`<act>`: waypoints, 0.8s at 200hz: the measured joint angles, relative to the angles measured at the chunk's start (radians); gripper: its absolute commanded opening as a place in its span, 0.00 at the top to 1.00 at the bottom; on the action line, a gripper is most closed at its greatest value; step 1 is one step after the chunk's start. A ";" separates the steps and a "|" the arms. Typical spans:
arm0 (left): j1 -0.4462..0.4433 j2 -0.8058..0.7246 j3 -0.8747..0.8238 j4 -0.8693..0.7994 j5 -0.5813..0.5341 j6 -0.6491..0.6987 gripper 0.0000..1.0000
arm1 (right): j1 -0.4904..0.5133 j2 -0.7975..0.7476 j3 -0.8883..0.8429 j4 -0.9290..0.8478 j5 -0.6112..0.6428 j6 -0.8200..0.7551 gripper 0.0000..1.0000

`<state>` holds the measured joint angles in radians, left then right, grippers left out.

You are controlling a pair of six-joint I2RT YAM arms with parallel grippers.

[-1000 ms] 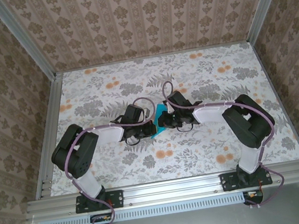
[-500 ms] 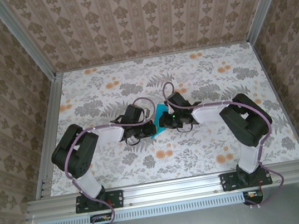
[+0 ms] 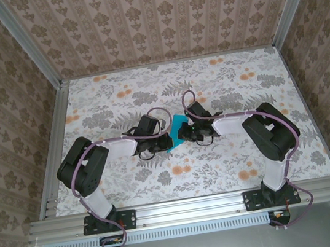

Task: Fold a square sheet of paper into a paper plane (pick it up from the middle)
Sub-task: Third fold the triangle at the center of the table.

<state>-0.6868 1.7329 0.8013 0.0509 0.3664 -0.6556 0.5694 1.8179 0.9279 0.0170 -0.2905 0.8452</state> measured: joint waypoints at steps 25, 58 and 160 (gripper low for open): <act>0.000 0.000 0.001 -0.003 -0.001 0.000 0.92 | 0.000 0.000 -0.002 -0.002 0.006 0.001 0.87; 0.000 0.000 0.006 -0.012 -0.005 0.000 0.90 | 0.000 0.000 -0.006 -0.006 0.015 0.009 0.87; -0.043 -0.077 0.025 -0.063 -0.043 0.000 0.75 | 0.000 0.000 -0.020 0.007 0.027 0.053 0.87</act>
<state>-0.7296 1.6562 0.8265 -0.0120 0.3233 -0.6552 0.5694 1.8179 0.9081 0.0238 -0.2638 0.8978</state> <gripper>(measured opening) 0.243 0.127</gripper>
